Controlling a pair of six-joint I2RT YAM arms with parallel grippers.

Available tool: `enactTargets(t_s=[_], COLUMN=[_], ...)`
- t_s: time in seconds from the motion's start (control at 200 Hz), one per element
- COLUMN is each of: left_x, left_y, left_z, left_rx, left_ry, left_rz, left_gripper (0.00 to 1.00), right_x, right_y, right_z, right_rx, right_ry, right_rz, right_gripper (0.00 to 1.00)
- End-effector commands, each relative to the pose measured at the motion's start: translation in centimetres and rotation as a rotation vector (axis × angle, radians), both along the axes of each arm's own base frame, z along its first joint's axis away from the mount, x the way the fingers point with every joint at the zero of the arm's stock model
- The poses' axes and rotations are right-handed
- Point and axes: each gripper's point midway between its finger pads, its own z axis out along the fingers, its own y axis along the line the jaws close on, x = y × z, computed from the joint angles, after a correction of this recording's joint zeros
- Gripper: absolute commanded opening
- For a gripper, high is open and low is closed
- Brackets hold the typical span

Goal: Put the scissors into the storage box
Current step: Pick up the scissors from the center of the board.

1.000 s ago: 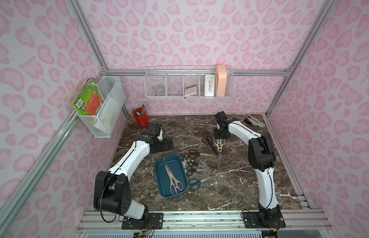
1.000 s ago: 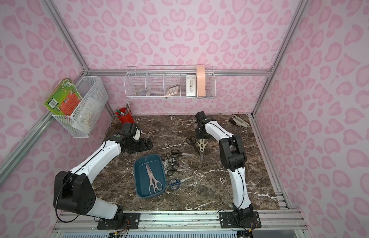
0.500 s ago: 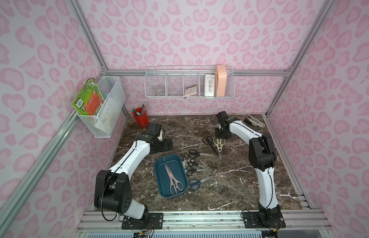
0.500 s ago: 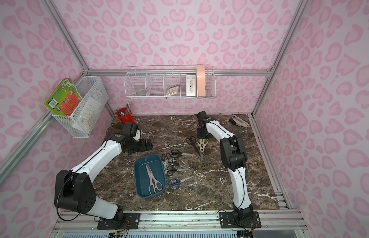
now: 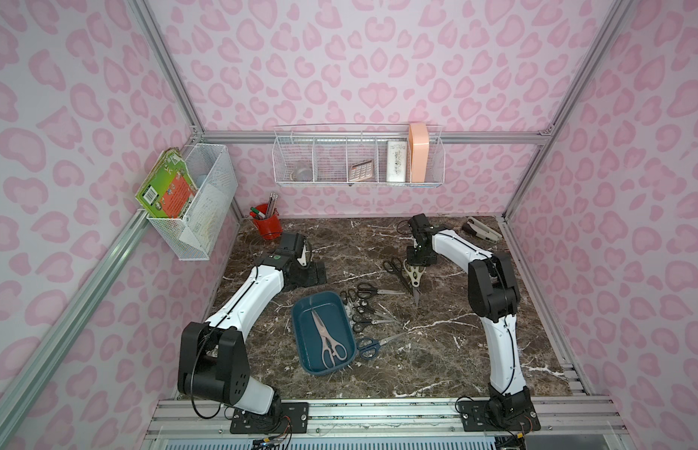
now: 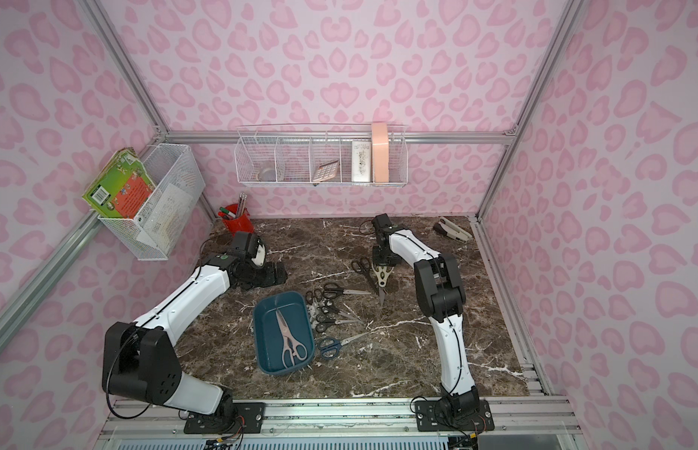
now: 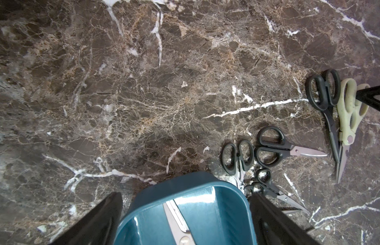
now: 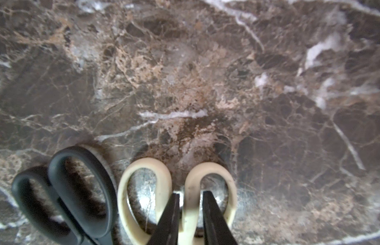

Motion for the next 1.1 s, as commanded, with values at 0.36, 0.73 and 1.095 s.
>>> enactTargets(t_s=[0.36,0.73,1.095], left_x=[-0.2,-0.2,0.0], left_y=[0.7,0.9,1.2], left_z=[0.3,0.4,1.8], left_rx=[0.028,0.033,-0.063], left_ry=[-0.002,-0.003,-0.024], left_rz=[0.009,0.016,0.063], left_gripper=[0.99,0.99,0.99], right_x=[-0.9,0.5,-1.8], right_y=[-0.4,-0.2,4.2], right_z=[-2.8,0.0,10.8], right_rx=[-0.016,0.010,-0.010], right_ry=[0.072,0.001,-0.179], right_rz=[-0.010,-0.016,0.147], right_gripper=[0.19,0.00,0.00])
